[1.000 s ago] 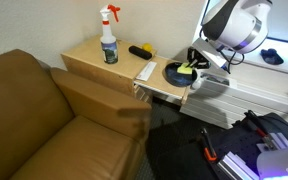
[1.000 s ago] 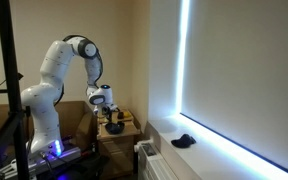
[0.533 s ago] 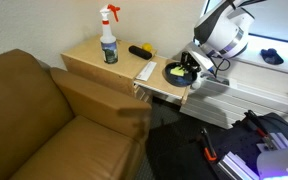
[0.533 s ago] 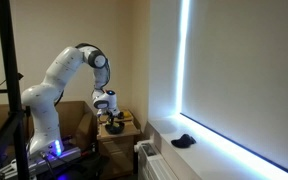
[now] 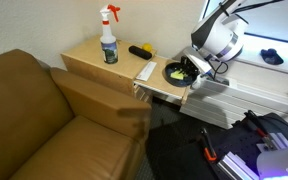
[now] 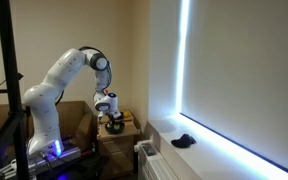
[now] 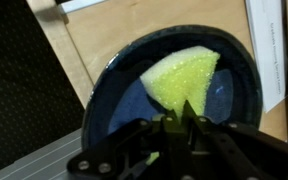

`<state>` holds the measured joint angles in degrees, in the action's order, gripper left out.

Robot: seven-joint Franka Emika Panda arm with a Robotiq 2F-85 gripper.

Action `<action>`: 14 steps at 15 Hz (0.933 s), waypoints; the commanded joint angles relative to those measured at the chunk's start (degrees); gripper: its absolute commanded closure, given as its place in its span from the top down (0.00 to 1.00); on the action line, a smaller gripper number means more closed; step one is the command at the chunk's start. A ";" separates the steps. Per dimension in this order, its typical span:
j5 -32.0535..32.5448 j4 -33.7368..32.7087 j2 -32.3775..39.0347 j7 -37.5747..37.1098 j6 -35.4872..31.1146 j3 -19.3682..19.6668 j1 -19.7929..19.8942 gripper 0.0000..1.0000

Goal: Use the yellow sponge to wipe the black bowl

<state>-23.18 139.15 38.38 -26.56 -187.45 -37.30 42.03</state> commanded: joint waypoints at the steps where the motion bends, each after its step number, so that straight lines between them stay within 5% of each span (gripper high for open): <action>1: -0.96 -5.56 2.99 -0.61 2.36 7.61 -8.01 0.03; 5: -1.92 -10.17 4.12 -0.90 5.07 13.78 -15.36 0.03; 7: -0.53 -10.35 1.98 -4.29 6.20 23.99 -25.17 0.03; 12: -0.07 -10.08 0.50 -6.64 8.02 42.67 -46.92 0.03; 14: 0.00 -11.20 -0.47 -4.59 10.46 36.96 -42.49 0.03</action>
<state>-22.74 129.43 38.26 -33.33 -181.45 2.26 -2.38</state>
